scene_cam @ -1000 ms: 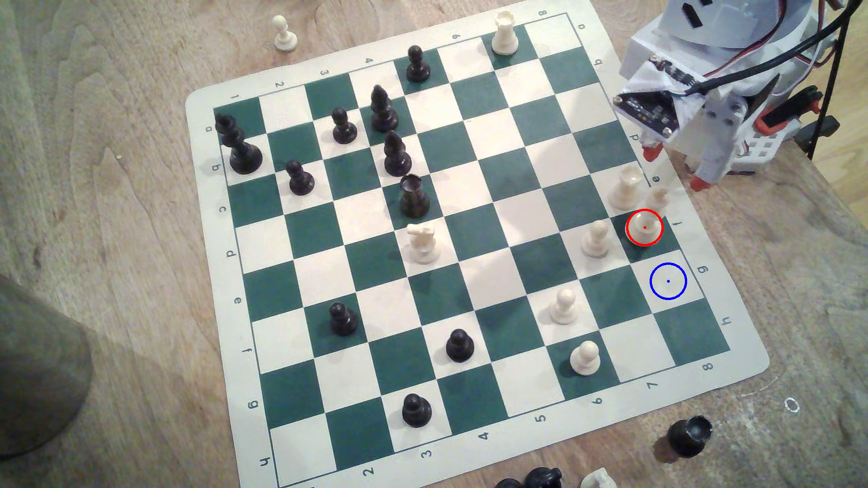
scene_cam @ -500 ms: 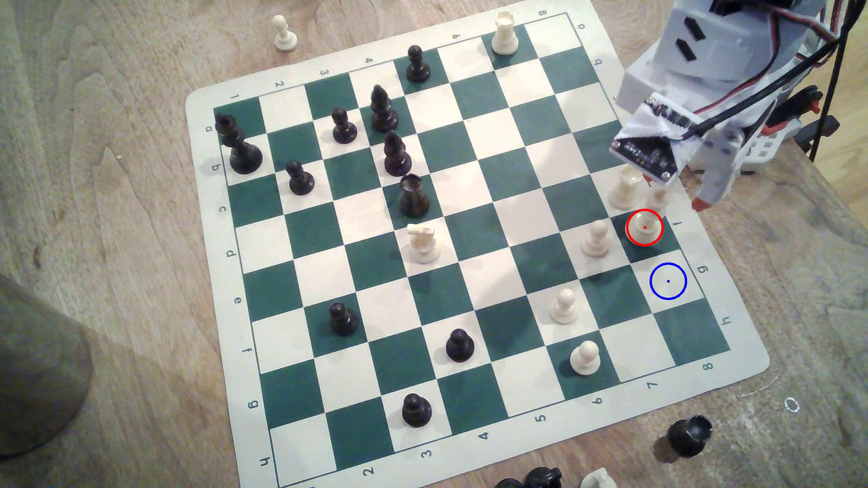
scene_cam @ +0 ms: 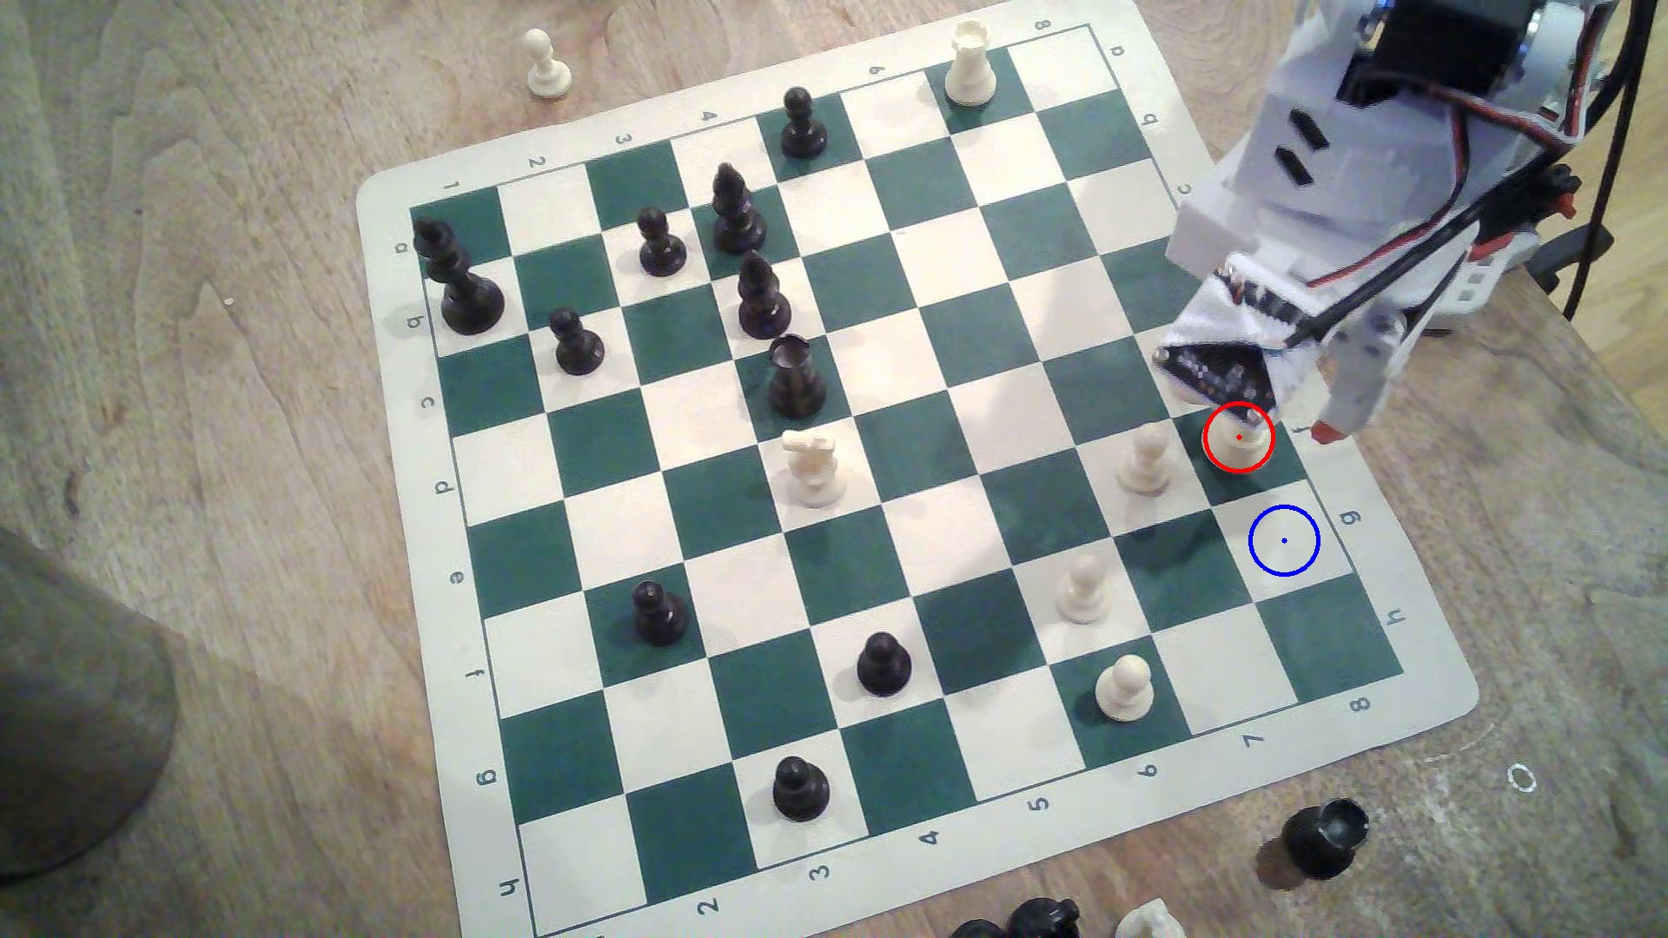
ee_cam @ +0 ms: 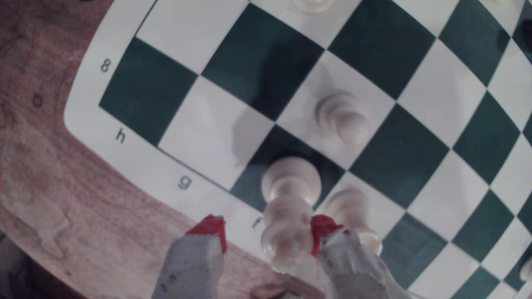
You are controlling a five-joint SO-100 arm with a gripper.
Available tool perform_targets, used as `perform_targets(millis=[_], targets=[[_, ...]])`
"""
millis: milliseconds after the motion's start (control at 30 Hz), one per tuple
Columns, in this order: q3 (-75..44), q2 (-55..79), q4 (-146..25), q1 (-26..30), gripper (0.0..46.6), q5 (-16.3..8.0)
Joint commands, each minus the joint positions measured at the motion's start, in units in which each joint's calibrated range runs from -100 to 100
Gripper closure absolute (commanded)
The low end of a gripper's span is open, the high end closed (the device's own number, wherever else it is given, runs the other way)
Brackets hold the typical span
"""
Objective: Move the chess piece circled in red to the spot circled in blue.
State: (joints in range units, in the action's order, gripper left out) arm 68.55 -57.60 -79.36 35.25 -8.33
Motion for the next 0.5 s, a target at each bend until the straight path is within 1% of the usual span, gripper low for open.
perform_targets(millis=[0, 467], targets=[[-0.37, 0.13, 0.74, 0.3, 31.1, -0.15], [-0.19, 0.47, 3.85, -0.17, 31.4, -0.73]])
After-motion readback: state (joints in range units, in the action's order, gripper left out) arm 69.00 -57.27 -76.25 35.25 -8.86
